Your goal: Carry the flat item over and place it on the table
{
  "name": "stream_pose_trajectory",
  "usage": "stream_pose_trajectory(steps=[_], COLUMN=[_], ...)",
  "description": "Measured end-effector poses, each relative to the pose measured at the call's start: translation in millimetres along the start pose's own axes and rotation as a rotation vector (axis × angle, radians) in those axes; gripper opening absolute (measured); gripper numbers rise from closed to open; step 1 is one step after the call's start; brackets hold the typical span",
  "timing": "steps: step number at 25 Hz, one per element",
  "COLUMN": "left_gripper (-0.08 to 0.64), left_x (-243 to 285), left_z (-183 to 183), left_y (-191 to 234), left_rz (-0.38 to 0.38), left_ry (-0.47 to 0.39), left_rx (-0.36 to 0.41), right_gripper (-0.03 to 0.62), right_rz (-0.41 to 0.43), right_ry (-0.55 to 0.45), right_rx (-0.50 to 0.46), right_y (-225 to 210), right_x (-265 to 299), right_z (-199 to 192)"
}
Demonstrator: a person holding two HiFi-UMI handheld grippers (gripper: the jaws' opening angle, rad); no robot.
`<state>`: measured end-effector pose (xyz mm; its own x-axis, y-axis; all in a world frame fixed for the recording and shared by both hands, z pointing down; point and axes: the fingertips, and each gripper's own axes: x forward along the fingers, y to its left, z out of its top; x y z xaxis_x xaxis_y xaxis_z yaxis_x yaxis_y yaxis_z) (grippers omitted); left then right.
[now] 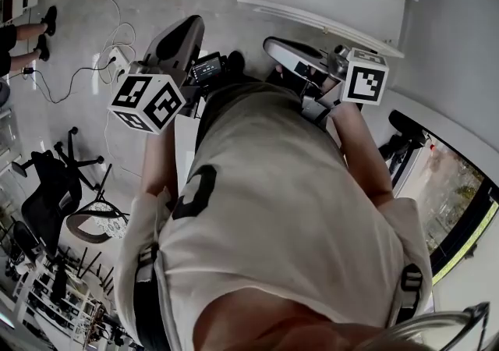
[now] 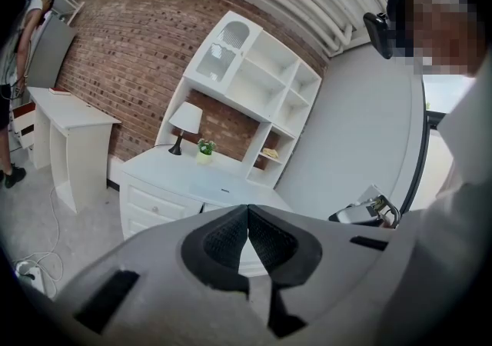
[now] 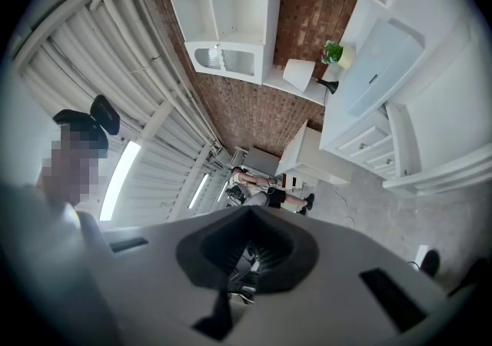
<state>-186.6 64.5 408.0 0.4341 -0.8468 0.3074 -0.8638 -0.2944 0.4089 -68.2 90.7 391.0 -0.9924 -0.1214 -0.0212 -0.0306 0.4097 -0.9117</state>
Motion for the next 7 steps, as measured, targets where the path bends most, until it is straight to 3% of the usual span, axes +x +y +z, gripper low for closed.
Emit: stream_pose_trajectory(steps=[7], left_gripper=[0.020], left_x=[13.7], left_z=[-5.9], left_y=[-14.4], left_rz=[0.013], left_ry=[0.031], left_rx=[0.009], right_gripper=[0.011], right_rz=[0.008], right_ry=[-0.006], right_rx=[0.009], right_y=[-5.8], right_x=[-15.1], right_z=[8.0])
